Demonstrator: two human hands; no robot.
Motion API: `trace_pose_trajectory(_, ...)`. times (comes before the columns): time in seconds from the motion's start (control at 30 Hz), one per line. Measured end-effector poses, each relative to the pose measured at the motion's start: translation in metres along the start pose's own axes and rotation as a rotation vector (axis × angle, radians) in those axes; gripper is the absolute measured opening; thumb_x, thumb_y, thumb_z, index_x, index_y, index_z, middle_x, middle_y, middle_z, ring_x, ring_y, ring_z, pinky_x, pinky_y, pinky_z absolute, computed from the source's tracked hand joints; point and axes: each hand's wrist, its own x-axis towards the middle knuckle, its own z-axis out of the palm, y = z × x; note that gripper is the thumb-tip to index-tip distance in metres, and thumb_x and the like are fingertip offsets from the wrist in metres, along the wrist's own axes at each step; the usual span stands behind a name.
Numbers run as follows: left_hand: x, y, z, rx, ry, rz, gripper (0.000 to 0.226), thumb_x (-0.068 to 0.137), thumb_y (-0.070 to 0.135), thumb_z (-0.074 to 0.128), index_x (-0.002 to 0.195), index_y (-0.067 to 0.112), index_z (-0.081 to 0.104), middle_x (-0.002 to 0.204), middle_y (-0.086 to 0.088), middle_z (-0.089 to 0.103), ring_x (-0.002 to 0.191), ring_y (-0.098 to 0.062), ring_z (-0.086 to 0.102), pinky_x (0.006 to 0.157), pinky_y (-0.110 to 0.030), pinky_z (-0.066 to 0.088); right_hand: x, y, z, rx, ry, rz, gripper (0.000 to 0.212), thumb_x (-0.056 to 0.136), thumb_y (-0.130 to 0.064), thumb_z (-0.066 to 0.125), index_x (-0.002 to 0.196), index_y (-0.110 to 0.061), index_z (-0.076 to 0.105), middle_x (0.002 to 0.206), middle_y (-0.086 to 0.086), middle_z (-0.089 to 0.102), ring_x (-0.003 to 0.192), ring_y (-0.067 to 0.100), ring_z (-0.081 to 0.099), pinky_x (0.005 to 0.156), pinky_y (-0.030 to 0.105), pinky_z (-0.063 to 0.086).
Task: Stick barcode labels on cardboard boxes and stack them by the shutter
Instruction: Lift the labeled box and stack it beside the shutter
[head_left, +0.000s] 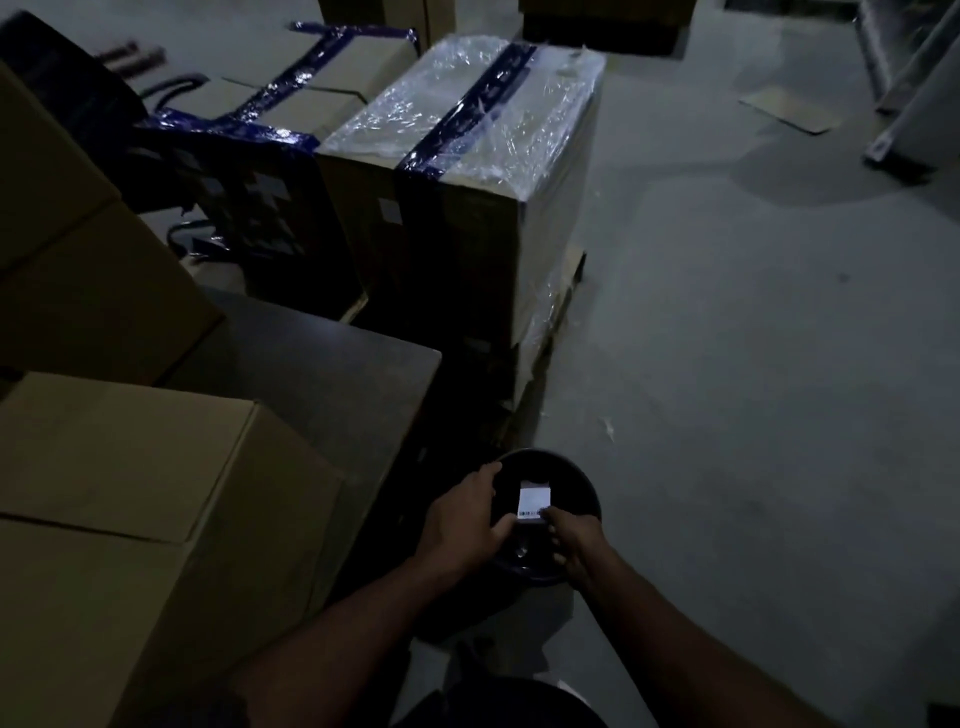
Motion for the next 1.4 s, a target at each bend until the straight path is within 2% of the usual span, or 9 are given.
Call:
trace_pose_trajectory(0.17,-0.006,-0.007,-0.026,-0.103,0.172,-0.027,0.069,0.088,0.046,0.065,0.148,0.027,0.037,0.126,0.006,0.059,0.107,-0.012,0.061,0.093,-0.031,0.049,-0.007,0.007,0.007,-0.214,-0.074,-0.076,0.012,0.086,-0.009,0.066,0.075,-0.004,0.063,0.078,0.019,0.061,0.072,0.029,0.057,0.060,0.033,0.045)
trace_pose_trajectory(0.27,-0.012,-0.009,-0.060,-0.225,0.342,-0.021,0.067,0.084,0.050,0.063,0.144,0.030,0.042,0.115,0.010,0.060,0.093,-0.006,0.061,0.085,-0.037,0.054,-0.026,-0.009,0.030,-0.428,-0.225,-0.402,0.027,0.090,-0.011,0.058,0.063,-0.017,0.060,0.066,0.007,0.058,0.066,0.022,0.054,0.066,0.035,0.044)
trace_pose_trajectory(0.4,-0.034,-0.017,-0.119,-0.308,0.556,-0.042,0.065,0.084,0.054,0.063,0.142,0.031,0.042,0.113,0.011,0.061,0.095,-0.005,0.062,0.081,-0.038,0.056,-0.080,-0.057,0.080,-0.456,-0.406,-0.710,0.012,0.090,-0.009,0.063,0.086,-0.020,0.065,0.083,-0.006,0.066,0.079,0.010,0.061,0.079,0.032,0.051)
trace_pose_trajectory(0.57,-0.089,-0.041,-0.175,-0.281,0.813,-0.147,0.060,0.088,0.045,0.070,0.140,0.027,0.047,0.116,0.012,0.061,0.099,-0.002,0.061,0.080,-0.029,0.055,-0.140,-0.098,0.146,-0.496,-0.609,-1.010,0.008,0.088,-0.014,0.068,0.093,-0.020,0.067,0.089,-0.002,0.068,0.079,0.007,0.062,0.075,0.024,0.049)
trace_pose_trajectory(0.77,-0.173,-0.079,-0.182,-0.155,1.113,-0.454,0.055,0.083,0.039,0.075,0.132,0.026,0.053,0.119,0.007,0.058,0.108,-0.010,0.055,0.086,-0.038,0.054,-0.181,-0.104,0.206,-0.787,-0.553,-1.429,0.052,0.086,-0.037,0.068,0.131,-0.019,0.049,0.125,-0.004,0.044,0.119,0.013,0.042,0.096,0.027,0.037)
trace_pose_trajectory(0.87,-0.210,-0.102,-0.165,-0.141,1.186,-0.656,0.077,0.074,0.033,0.083,0.140,0.022,0.044,0.135,0.000,0.041,0.121,-0.024,0.048,0.097,-0.048,0.049,-0.182,-0.097,0.230,-0.864,-0.646,-1.346,0.067,0.085,-0.044,0.068,0.140,-0.015,0.040,0.131,-0.001,0.045,0.121,0.017,0.045,0.099,0.034,0.042)
trace_pose_trajectory(1.03,-0.255,-0.122,-0.148,-0.490,1.269,-0.933,0.109,0.069,0.038,0.088,0.153,0.027,0.020,0.150,0.002,0.024,0.129,-0.028,0.045,0.101,-0.050,0.047,-0.185,-0.065,0.247,-0.818,-0.754,-1.310,0.061,0.080,-0.062,0.063,0.125,-0.022,0.052,0.115,-0.003,0.055,0.100,0.011,0.057,0.079,0.033,0.052)
trace_pose_trajectory(1.23,-0.308,-0.146,-0.142,-0.797,1.441,-1.079,0.105,0.075,0.031,0.086,0.156,0.024,0.019,0.155,-0.006,0.037,0.132,-0.027,0.047,0.105,-0.050,0.045,-0.214,-0.022,0.262,-0.890,-1.004,-1.307,0.061,0.077,-0.067,0.064,0.128,-0.039,0.046,0.119,-0.015,0.054,0.100,0.004,0.059,0.078,0.032,0.056)
trace_pose_trajectory(1.4,-0.361,-0.168,-0.139,-0.849,1.485,-1.184,0.084,0.077,0.038,0.083,0.148,0.021,0.042,0.134,-0.005,0.058,0.113,-0.027,0.060,0.094,-0.045,0.052,-0.243,0.015,0.281,-0.952,-1.278,-1.212,0.083,0.067,-0.062,0.077,0.138,-0.043,0.036,0.132,-0.021,0.045,0.115,0.002,0.052,0.087,0.033,0.057)
